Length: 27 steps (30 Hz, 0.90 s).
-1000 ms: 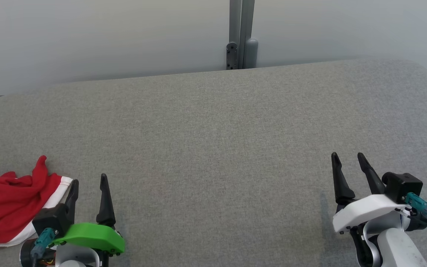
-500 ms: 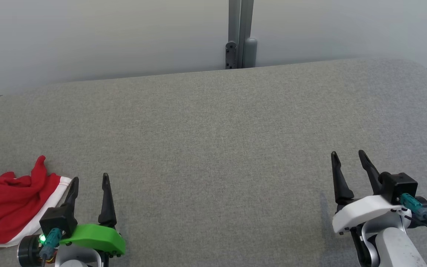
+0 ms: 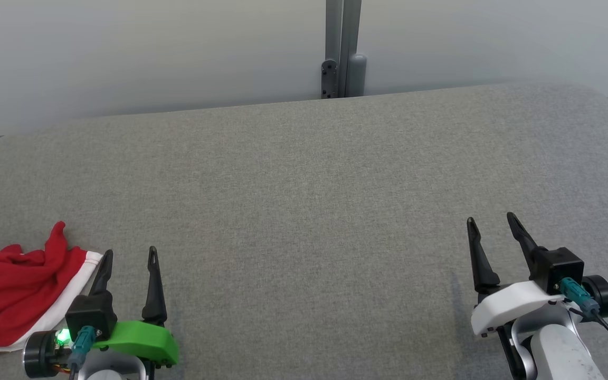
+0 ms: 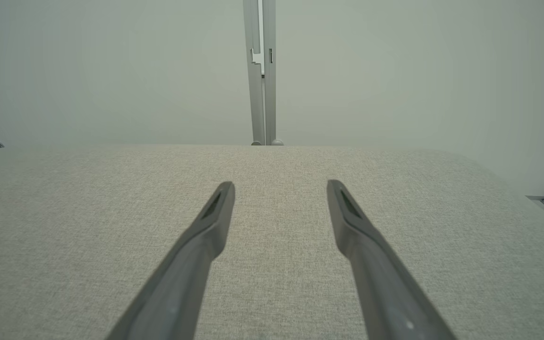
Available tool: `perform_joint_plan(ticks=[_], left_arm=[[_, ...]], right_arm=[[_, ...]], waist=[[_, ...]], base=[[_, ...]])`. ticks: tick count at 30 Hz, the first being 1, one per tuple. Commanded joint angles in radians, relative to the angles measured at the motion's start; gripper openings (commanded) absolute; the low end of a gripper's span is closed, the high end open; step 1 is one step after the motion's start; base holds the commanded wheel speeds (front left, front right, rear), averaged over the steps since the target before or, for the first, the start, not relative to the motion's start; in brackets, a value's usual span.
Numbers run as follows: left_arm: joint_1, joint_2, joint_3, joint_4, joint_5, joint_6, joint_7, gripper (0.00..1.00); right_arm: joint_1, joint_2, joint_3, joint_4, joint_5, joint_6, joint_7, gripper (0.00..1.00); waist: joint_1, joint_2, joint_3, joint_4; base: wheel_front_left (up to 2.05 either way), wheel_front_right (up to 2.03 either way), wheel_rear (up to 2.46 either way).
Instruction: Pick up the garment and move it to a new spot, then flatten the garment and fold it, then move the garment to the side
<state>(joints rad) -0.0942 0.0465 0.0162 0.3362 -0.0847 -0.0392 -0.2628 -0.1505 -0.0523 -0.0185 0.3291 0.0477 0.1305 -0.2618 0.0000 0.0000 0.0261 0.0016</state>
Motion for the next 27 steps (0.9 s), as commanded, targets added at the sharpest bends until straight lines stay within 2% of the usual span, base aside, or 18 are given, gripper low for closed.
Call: perform_joint_plan(ticks=[1,6,12,27], left_arm=[[-0.006,0.007,0.000,0.003,0.003,0.005,-0.002,1.00],[0.000,0.007,0.001,0.008,-0.006,0.001,-0.002,1.00],[0.007,0.007,0.011,0.005,-0.011,0.007,-0.002,1.00],[0.020,0.006,0.032,-0.019,-0.041,0.020,-0.002,1.00]], right_arm=[[-0.007,-0.001,0.001,0.002,-0.005,0.000,-0.005,1.00],[0.000,0.000,0.007,0.001,-0.004,0.000,-0.005,1.00],[0.009,-0.002,0.037,-0.007,-0.003,0.000,-0.004,1.00],[-0.004,-0.013,0.130,-0.029,0.018,0.000,-0.004,1.00]], waist=[[0.0000,0.0000,0.000,0.002],[0.0000,0.0000,0.001,0.021],[0.0000,0.0000,0.012,0.085],[0.0000,0.0000,0.052,0.349]], base=[[0.00,0.00,0.00],[0.00,0.00,0.00],[0.00,0.00,0.00],[0.00,0.00,0.00]])
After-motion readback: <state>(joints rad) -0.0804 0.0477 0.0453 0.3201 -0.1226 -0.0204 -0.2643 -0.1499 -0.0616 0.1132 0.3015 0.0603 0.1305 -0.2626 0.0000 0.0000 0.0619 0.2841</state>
